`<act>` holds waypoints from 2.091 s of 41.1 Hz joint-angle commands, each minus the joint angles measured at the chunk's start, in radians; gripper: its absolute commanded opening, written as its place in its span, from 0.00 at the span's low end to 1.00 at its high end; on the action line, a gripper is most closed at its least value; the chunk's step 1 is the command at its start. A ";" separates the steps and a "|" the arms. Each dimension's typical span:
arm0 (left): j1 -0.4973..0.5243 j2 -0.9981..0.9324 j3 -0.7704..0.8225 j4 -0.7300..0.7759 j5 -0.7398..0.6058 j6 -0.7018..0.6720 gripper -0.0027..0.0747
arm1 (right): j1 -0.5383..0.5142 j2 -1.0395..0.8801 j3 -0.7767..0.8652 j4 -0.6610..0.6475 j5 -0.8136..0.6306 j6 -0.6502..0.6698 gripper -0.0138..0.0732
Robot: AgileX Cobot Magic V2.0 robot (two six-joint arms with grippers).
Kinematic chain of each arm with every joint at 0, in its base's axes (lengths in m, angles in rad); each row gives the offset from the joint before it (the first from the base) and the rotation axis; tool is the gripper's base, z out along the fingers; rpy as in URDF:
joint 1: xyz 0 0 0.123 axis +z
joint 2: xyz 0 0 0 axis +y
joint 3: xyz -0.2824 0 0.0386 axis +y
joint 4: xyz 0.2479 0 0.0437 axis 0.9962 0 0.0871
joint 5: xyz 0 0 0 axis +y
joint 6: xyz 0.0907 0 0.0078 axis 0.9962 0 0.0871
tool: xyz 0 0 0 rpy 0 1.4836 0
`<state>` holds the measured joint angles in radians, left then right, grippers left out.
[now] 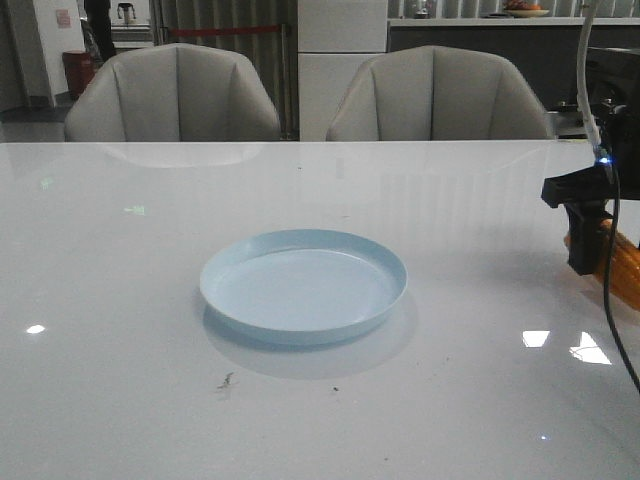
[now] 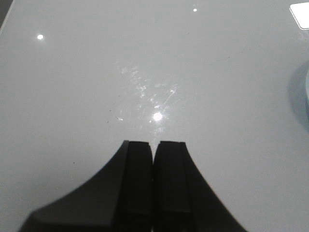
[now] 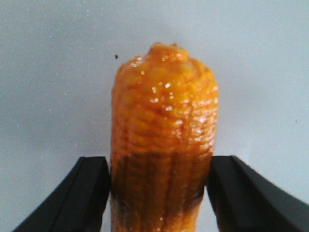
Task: Place corn on plate with both arms
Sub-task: 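Lower the right gripper and close it around the corn cob, then lift the corn with the right gripper and carry it over the plate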
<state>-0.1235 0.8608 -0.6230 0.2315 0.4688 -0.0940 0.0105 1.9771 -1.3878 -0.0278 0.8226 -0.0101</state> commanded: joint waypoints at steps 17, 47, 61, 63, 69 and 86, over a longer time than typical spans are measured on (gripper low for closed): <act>0.001 -0.012 -0.029 0.002 -0.064 -0.009 0.15 | -0.005 -0.049 -0.057 -0.012 0.000 -0.002 0.57; 0.001 -0.012 -0.029 0.002 -0.071 -0.009 0.15 | 0.262 -0.049 -0.401 0.073 0.128 -0.071 0.55; 0.001 -0.012 -0.029 0.002 -0.071 -0.009 0.15 | 0.436 -0.009 -0.401 0.078 0.120 -0.071 0.55; 0.001 -0.012 -0.029 0.002 -0.071 -0.009 0.15 | 0.451 0.006 -0.401 0.079 0.121 -0.071 0.55; 0.001 -0.012 -0.029 0.002 -0.071 -0.009 0.15 | 0.491 0.056 -0.401 0.083 0.120 -0.071 0.55; 0.001 -0.012 -0.029 0.002 -0.071 -0.009 0.15 | 0.507 0.129 -0.401 0.166 0.079 -0.071 0.55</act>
<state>-0.1235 0.8608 -0.6230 0.2315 0.4688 -0.0954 0.5185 2.1667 -1.7541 0.1083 0.9452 -0.0732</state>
